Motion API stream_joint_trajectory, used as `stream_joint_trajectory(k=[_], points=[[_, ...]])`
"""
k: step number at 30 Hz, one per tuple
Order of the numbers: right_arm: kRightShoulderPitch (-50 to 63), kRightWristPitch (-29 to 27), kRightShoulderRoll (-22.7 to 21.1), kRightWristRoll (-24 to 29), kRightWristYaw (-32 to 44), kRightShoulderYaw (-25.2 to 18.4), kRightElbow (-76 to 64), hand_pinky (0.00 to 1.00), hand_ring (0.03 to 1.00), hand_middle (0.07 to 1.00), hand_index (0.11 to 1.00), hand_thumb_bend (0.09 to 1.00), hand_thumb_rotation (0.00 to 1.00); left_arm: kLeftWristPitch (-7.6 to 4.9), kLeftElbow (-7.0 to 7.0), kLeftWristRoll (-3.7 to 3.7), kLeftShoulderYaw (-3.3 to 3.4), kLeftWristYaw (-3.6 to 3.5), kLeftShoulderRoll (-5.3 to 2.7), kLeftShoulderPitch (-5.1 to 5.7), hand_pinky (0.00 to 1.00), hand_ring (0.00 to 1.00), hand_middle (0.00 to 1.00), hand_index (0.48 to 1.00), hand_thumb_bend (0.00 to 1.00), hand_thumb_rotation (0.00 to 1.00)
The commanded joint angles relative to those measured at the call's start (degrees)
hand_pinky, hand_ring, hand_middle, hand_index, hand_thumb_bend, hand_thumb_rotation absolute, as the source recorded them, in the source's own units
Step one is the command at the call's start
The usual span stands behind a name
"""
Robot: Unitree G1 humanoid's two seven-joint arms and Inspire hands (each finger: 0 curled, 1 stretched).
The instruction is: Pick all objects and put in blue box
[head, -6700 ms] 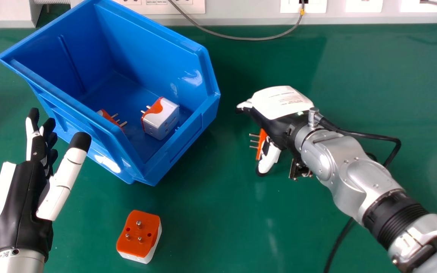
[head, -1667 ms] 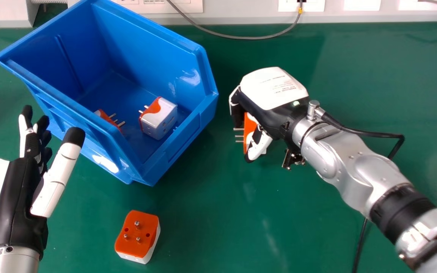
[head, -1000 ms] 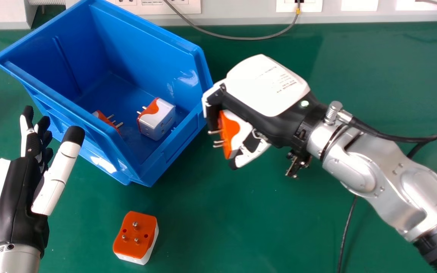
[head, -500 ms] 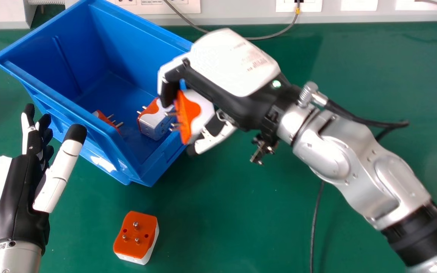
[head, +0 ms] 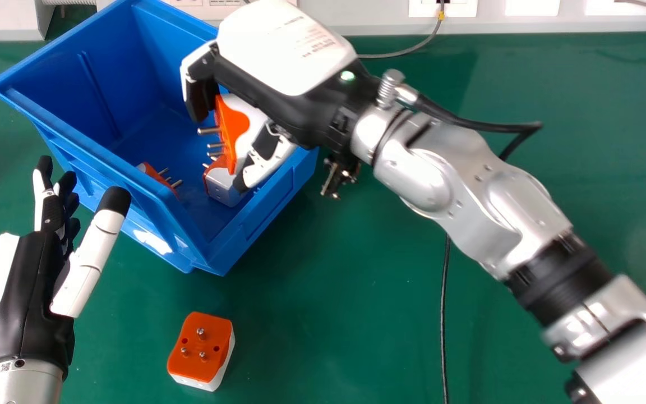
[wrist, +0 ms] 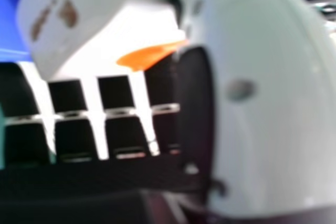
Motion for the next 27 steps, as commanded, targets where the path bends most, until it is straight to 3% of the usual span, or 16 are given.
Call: stream_joint_trajectory(k=[1, 13, 22, 27], points=[[-5.53, 0.03, 1.98, -1.35, -3.71, 0.87, 3.52, 0.33, 0.430, 0.507, 0.522, 0.494, 0.00, -0.86, -1.65, -0.11, -0.15, 0.39, -0.18, 0.32, 1.00, 1.00, 1.00, 1.000, 0.80, 0.82], [-18.31, -0.33, 10.72, -2.33, -13.48, 4.84, 28.23, 0.34, 0.425, 0.511, 0.509, 0.496, 0.00, -1.14, -2.37, 0.04, -0.59, 0.67, -0.48, 1.16, 1.00, 1.00, 1.00, 1.000, 0.80, 0.82], [-21.59, -0.50, 14.49, -1.72, -17.51, 6.32, 37.43, 0.34, 0.419, 0.508, 0.512, 0.496, 0.00, -0.59, -3.88, 1.10, -1.91, 1.65, -1.02, 1.92, 1.00, 1.00, 1.00, 1.000, 0.81, 0.82], [-22.22, -0.43, 15.67, -2.04, -18.40, 6.87, 40.60, 0.34, 0.421, 0.507, 0.515, 0.496, 0.00, -0.84, -3.85, 0.90, -2.17, 1.73, -1.12, 2.00, 1.00, 1.00, 1.00, 1.000, 0.82, 0.82]])
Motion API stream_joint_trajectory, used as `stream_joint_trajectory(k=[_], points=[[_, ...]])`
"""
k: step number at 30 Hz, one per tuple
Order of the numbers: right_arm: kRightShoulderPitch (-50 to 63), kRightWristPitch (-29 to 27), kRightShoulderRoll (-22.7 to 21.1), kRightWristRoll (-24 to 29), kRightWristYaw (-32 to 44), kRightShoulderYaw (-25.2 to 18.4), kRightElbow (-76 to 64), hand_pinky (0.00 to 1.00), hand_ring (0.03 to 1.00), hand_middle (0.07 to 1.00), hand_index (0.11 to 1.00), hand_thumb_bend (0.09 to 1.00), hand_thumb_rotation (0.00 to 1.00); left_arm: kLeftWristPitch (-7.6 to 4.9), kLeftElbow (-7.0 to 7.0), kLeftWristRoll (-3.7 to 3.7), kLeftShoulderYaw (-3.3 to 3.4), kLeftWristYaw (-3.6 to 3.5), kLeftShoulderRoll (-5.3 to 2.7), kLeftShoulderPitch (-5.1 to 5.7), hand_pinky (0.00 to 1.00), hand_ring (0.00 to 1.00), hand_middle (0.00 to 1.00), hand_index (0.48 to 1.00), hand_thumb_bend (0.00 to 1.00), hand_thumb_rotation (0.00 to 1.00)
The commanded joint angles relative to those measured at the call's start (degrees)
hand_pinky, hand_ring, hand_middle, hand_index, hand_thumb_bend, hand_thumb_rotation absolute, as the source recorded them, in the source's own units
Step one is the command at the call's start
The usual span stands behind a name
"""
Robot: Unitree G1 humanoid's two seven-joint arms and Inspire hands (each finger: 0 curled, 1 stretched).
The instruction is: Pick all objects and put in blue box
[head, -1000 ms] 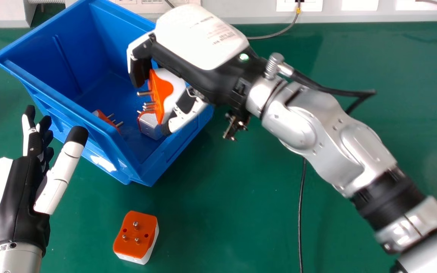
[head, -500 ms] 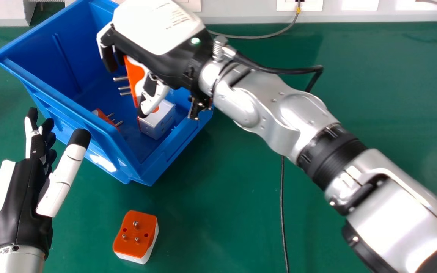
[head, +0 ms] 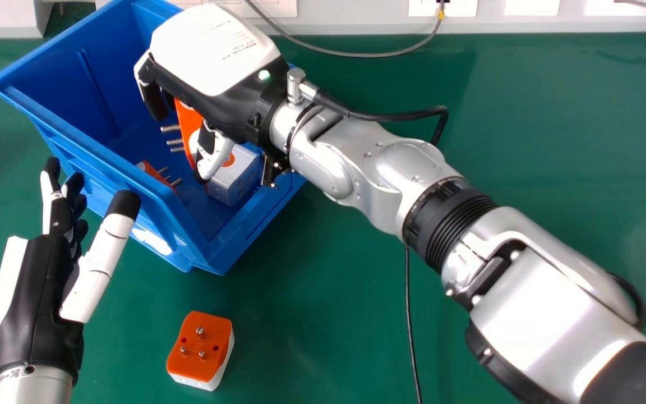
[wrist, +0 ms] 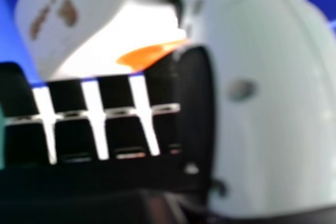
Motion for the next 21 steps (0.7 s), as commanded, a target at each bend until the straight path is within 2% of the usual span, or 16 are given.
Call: stream_joint_trajectory(k=[1, 6, 12, 21], points=[[-4.10, -0.08, 0.51, 0.61, -2.00, 0.15, 0.24, 0.35, 0.430, 0.503, 0.499, 0.497, 0.00, -0.85, -1.57, 0.40, -0.21, 0.42, -0.07, 0.07, 1.00, 1.00, 1.00, 1.000, 0.82, 0.82], [-3.81, 0.01, 1.04, 0.96, -2.96, 0.12, 1.58, 0.35, 0.440, 0.500, 0.484, 0.498, 0.00, -1.39, -1.98, -0.02, -0.34, 0.17, -0.39, 0.50, 1.00, 1.00, 1.00, 1.000, 0.82, 0.82], [-4.14, 1.86, 1.78, -0.12, -3.12, 1.57, 2.78, 0.36, 0.453, 0.498, 0.464, 0.500, 0.00, -1.84, -2.03, -0.04, -0.45, 0.23, -0.85, 0.88, 1.00, 1.00, 1.00, 1.000, 0.83, 0.82], [-4.69, 3.74, 1.80, -1.44, -4.42, 4.22, 3.56, 0.38, 0.465, 0.488, 0.459, 0.501, 0.00, -1.21, -3.26, 0.74, -1.34, 0.93, -1.44, 1.29, 1.00, 1.00, 1.00, 1.000, 0.83, 0.82]])
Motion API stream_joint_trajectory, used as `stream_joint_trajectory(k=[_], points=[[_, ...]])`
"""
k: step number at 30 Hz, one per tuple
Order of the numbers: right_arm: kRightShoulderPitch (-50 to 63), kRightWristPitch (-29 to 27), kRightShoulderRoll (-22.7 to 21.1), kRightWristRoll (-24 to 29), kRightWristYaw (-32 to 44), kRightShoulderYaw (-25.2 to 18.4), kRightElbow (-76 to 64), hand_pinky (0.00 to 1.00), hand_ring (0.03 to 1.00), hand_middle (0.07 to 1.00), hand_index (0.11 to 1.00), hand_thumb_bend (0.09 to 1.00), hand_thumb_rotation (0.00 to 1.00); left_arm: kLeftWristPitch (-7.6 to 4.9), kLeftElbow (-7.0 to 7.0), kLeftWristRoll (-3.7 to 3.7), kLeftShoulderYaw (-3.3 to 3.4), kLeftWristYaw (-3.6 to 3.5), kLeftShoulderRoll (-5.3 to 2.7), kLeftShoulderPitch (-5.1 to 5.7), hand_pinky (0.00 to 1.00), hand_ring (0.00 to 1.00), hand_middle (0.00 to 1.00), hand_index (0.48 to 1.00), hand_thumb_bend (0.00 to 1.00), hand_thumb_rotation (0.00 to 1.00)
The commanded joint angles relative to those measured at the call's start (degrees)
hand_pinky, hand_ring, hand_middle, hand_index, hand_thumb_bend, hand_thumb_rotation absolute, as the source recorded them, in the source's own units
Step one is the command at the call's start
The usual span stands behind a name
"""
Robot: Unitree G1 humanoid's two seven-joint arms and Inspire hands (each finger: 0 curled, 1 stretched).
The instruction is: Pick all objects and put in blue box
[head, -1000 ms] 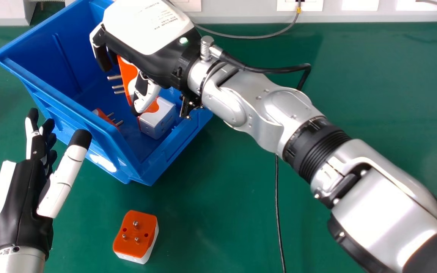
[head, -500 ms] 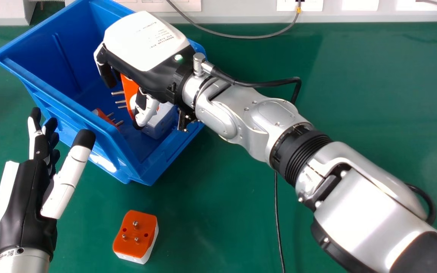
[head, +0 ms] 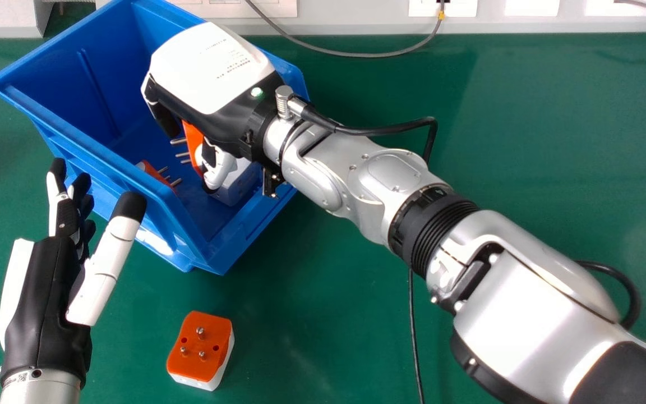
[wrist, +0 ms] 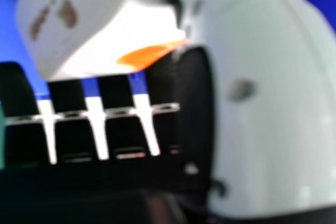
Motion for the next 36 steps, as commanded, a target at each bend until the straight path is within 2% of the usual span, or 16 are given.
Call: stream_joint_trajectory(k=[1, 3, 8, 11, 18, 28, 33, 36], points=[[-3.15, -0.08, -0.06, 0.19, -1.86, 0.07, -0.61, 0.38, 0.465, 0.488, 0.459, 0.501, 0.00, -0.71, -1.80, 0.73, -0.27, 0.63, -0.20, 0.26, 1.00, 1.00, 1.00, 1.000, 0.83, 0.82], [-2.98, -0.39, 0.02, 0.49, -2.18, 0.04, -0.51, 0.40, 0.471, 0.484, 0.451, 0.501, 0.00, -0.72, -2.07, 0.66, -0.44, 0.75, -0.35, 0.49, 1.00, 1.00, 1.00, 1.000, 0.82, 0.82], [-2.51, -1.44, 0.08, 0.89, -2.43, -0.06, -0.24, 0.39, 0.466, 0.475, 0.449, 0.502, 0.00, -0.55, -2.95, 0.86, -0.93, 1.12, -0.72, 0.98, 1.00, 1.00, 1.00, 1.000, 0.82, 0.82], [-2.40, -1.47, 0.16, 0.83, -2.33, 0.06, 0.11, 0.39, 0.463, 0.473, 0.447, 0.502, 0.00, -0.52, -2.89, 0.79, -0.99, 1.22, -0.71, 0.97, 1.00, 1.00, 1.00, 1.000, 0.82, 0.82], [-2.81, -0.79, -0.13, 0.48, -0.58, 0.64, 0.42, 0.38, 0.452, 0.471, 0.445, 0.503, 0.00, -0.56, -3.49, 1.39, -1.63, 1.46, -1.03, 1.29, 1.00, 1.00, 1.00, 1.000, 0.81, 0.82], [-2.57, 0.06, -0.03, 0.63, 0.37, 0.66, 0.11, 0.39, 0.460, 0.479, 0.441, 0.503, 0.00, -0.69, -3.63, 1.65, -1.53, 1.31, -1.12, 1.52, 1.00, 1.00, 1.00, 1.000, 0.80, 0.82], [-2.17, 0.54, -0.17, 0.68, 0.42, 0.62, 0.24, 0.39, 0.466, 0.481, 0.436, 0.503, 0.00, -0.91, -3.86, 2.41, -1.68, 1.37, -1.00, 1.87, 1.00, 1.00, 1.00, 1.000, 0.80, 0.82], [-2.12, 1.38, 0.00, 1.03, 1.26, 0.31, 0.51, 0.40, 0.468, 0.481, 0.434, 0.503, 0.00, -0.60, -4.19, 2.97, -1.70, 1.41, -0.84, 1.88, 1.00, 1.00, 1.00, 1.000, 0.80, 0.82]])
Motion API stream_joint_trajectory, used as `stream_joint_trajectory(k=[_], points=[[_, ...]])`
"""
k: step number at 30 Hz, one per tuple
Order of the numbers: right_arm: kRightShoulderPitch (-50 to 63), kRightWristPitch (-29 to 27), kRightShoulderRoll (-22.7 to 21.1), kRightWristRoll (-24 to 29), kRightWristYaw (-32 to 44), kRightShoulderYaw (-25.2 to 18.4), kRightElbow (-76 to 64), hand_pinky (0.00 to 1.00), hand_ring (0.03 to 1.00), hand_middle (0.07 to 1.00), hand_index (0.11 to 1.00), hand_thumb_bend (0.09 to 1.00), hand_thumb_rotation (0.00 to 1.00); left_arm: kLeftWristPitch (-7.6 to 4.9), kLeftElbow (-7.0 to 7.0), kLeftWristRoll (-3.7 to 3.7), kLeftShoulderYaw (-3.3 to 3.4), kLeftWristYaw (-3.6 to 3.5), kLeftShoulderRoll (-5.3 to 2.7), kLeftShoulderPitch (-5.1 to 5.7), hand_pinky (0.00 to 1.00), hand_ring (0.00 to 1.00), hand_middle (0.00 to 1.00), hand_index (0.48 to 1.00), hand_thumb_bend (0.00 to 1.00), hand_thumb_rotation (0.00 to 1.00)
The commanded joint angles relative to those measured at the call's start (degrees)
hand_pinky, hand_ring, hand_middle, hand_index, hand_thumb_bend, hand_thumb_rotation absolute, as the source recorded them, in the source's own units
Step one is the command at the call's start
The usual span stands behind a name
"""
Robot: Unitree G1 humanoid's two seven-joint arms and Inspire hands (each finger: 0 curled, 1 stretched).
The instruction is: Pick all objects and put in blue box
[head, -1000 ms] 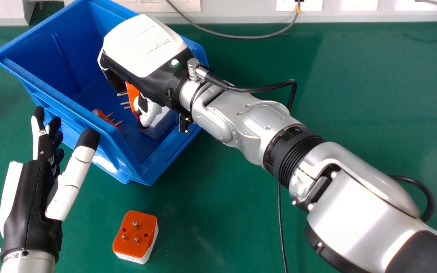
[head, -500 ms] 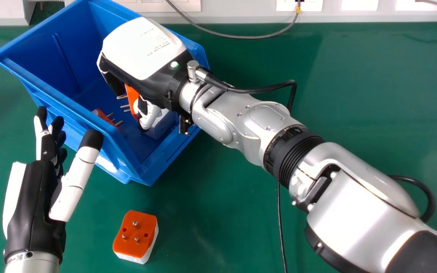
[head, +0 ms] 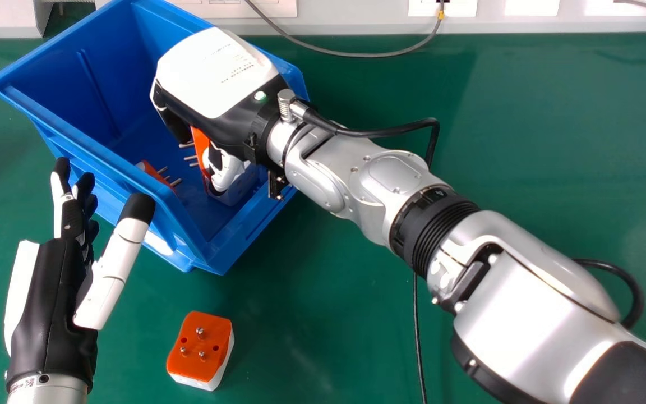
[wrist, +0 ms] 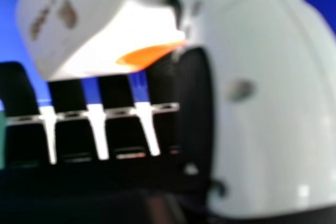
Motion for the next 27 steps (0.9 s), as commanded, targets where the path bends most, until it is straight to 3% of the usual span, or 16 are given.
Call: stream_joint_trajectory(k=[1, 7, 9, 12, 13, 15, 22, 27], points=[[-2.09, 0.95, 0.06, 0.86, 0.46, -0.39, -0.11, 0.40, 0.467, 0.482, 0.433, 0.503, 0.00, -0.50, -1.83, 0.78, -0.11, 0.30, 0.39, -0.07, 1.00, 1.00, 1.00, 1.000, 0.80, 0.82], [-1.51, 2.61, 0.18, 1.08, 0.61, -0.47, -0.36, 0.41, 0.468, 0.479, 0.433, 0.504, 0.00, 0.07, -2.06, 1.04, -0.16, 0.35, 0.24, -0.17, 1.00, 1.00, 1.00, 1.000, 0.80, 0.82], [-1.36, 2.61, 0.09, 1.03, 0.44, -0.37, -0.33, 0.42, 0.507, 0.518, 0.443, 0.499, 0.00, -0.04, -2.00, 1.20, -0.27, 0.36, 0.21, -0.19, 1.00, 1.00, 1.00, 1.000, 0.80, 0.82], [-1.00, 1.97, -0.13, 2.29, 1.16, -1.47, -0.40, 0.44, 0.664, 0.678, 0.610, 0.462, 0.00, 0.14, -2.23, 1.48, -0.46, 0.31, 0.19, -0.26, 1.00, 1.00, 1.00, 1.000, 0.81, 0.82], [-0.87, 1.82, -0.14, 2.60, 1.31, -1.75, -0.41, 0.44, 0.664, 0.678, 0.610, 0.462, 0.00, 0.25, -2.35, 1.57, -0.53, 0.32, 0.20, -0.29, 1.00, 1.00, 1.00, 1.000, 0.81, 0.82], [-0.73, 1.73, -0.19, 2.74, 1.40, -1.79, -0.42, 0.44, 0.744, 0.759, 0.693, 0.442, 0.00, 0.31, -2.68, 1.77, -0.68, 0.39, 0.20, -0.15, 1.00, 1.00, 1.00, 1.000, 0.82, 0.83], [-0.69, 2.09, -0.41, 2.55, 1.46, -1.06, -0.48, 0.45, 0.874, 0.890, 0.824, 0.411, 0.00, -0.30, -2.16, 2.56, -0.81, 0.52, 0.43, -0.33, 1.00, 1.00, 1.00, 1.000, 0.82, 0.84], [-0.82, 2.36, -0.65, 2.35, 1.76, -0.64, -0.57, 0.45, 0.897, 0.915, 0.852, 0.408, 0.00, -0.37, -1.74, 2.40, -0.75, 0.48, 0.39, -0.56, 1.00, 1.00, 1.00, 1.000, 0.82, 0.84]])
